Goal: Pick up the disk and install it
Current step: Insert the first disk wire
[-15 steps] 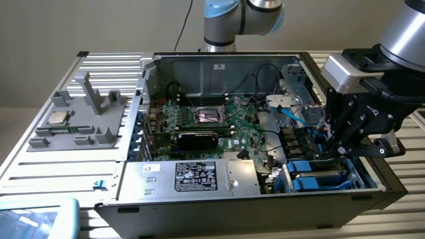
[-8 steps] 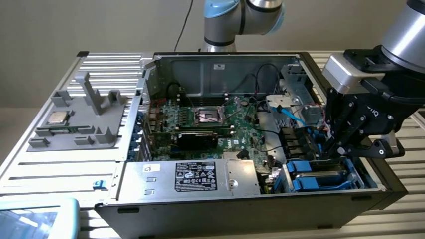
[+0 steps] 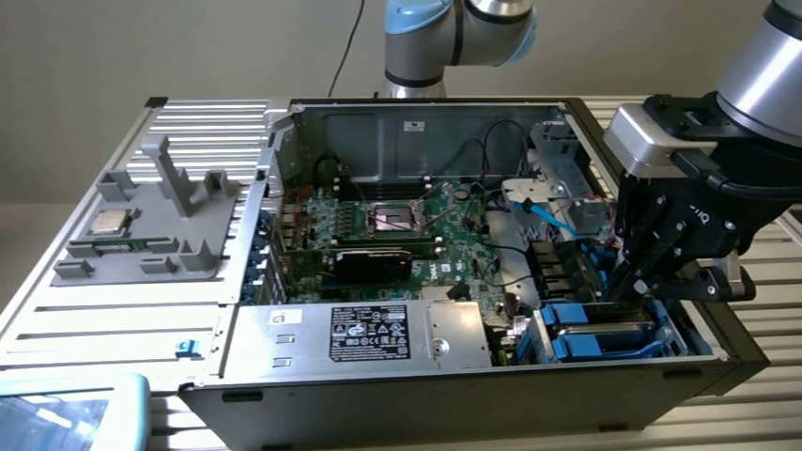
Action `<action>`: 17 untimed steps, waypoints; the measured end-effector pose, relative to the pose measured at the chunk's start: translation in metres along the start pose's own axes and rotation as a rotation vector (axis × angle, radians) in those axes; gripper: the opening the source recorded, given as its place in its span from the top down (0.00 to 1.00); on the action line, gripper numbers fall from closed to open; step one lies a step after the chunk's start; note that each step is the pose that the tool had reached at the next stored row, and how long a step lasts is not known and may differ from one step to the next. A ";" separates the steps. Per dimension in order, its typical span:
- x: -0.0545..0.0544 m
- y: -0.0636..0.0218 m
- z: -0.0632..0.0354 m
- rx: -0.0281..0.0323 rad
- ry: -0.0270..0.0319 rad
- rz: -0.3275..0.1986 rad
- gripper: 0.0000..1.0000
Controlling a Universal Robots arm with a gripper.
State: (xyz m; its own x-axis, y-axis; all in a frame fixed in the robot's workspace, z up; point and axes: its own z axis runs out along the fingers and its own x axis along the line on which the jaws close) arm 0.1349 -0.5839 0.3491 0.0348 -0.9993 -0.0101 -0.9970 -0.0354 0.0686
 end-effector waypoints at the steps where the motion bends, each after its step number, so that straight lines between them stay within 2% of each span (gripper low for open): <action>1: 0.002 0.0000 0.0003 0.0000 -0.0011 0.001 0.84; 10: 0.005 0.0004 0.0029 0.0005 -0.0019 0.004 0.84; 17: 0.002 0.0011 0.0043 0.0063 -0.0020 0.006 0.84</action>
State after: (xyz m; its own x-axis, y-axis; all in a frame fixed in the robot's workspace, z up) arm 0.1336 -0.5856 0.3448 0.0287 -0.9995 -0.0117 -0.9976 -0.0294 0.0623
